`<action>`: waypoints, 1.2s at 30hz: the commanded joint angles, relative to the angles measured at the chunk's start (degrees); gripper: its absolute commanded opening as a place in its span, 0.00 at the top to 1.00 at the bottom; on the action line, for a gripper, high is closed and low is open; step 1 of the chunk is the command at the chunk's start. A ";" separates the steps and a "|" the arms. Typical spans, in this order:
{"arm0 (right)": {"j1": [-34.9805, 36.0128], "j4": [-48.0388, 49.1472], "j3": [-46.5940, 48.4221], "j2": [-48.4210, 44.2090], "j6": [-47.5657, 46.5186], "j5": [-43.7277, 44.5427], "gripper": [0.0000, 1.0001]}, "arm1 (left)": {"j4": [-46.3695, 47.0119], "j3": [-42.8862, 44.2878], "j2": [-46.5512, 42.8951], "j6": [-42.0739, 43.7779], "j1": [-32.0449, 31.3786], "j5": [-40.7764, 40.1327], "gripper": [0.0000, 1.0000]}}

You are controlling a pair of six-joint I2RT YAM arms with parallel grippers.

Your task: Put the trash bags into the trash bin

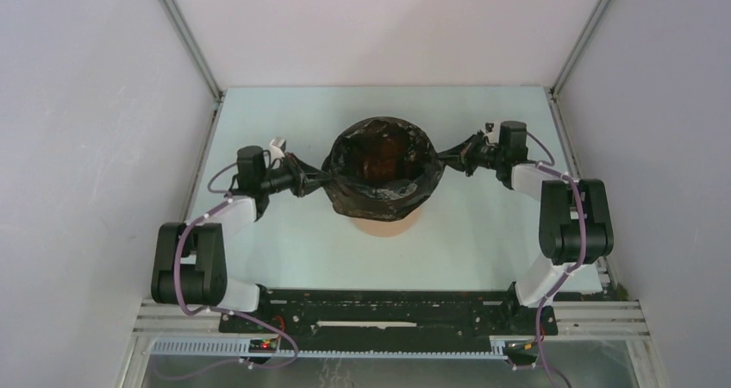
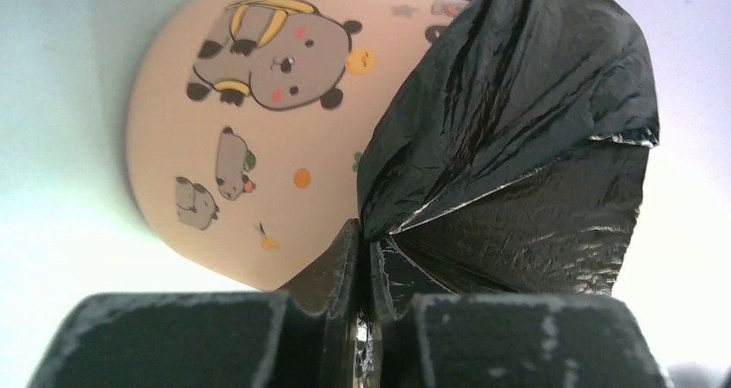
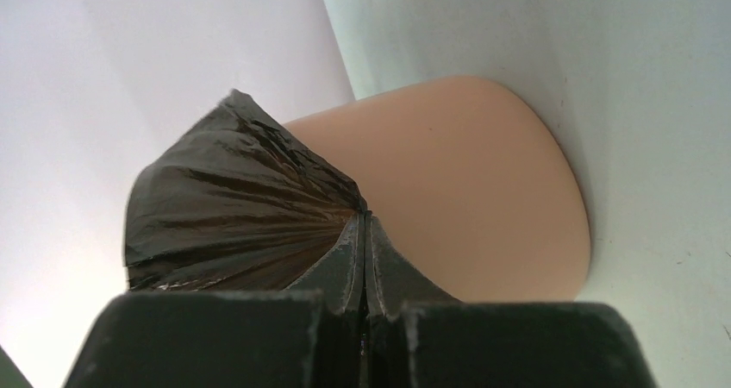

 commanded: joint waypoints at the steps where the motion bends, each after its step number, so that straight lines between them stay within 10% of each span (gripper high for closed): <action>1: 1.88 -3.85 1.63 1.31 -4.57 1.62 1.00 | -20.08 7.34 0.69 16.36 -1.24 -3.28 0.86; 13: 3.54 -11.95 5.35 0.77 -9.21 -0.23 1.00 | -32.99 11.90 0.14 24.30 -4.33 -8.09 0.71; 20: -0.10 -37.28 9.71 -8.35 -22.88 4.42 0.52 | -51.32 19.38 -6.35 33.50 -4.27 -19.95 0.23; 25: -0.25 -59.33 15.46 -17.70 -35.51 16.59 0.36 | -64.01 23.29 -13.13 39.12 -4.32 -32.21 0.11; 32: 7.51 -65.83 13.45 -31.71 -35.28 19.02 0.33 | -64.24 22.45 -18.16 37.30 -4.53 -29.36 0.08; 36: 15.90 -55.69 5.78 -38.24 -28.66 17.67 0.48 | -61.60 21.58 -17.08 34.84 -6.98 -26.39 0.09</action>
